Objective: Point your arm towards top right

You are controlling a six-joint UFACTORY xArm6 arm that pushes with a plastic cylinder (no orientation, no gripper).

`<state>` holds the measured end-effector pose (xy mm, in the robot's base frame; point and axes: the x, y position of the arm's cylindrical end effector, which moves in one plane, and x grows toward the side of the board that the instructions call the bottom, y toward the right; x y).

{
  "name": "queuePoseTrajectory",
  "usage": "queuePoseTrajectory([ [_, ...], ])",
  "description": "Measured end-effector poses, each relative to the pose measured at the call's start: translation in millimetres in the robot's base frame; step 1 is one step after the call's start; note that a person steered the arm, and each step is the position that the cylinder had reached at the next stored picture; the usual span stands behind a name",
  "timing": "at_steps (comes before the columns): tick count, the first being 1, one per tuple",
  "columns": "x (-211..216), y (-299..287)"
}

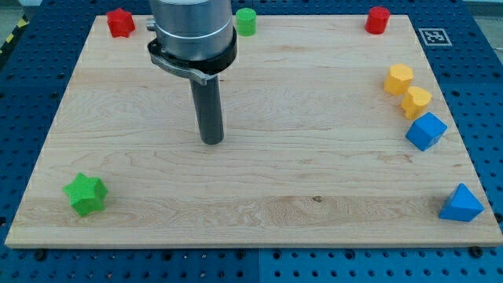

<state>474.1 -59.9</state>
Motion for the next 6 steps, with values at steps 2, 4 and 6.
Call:
queuePoseTrajectory([
  [2,-84,40],
  [4,-173,120],
  [6,-190,256],
])
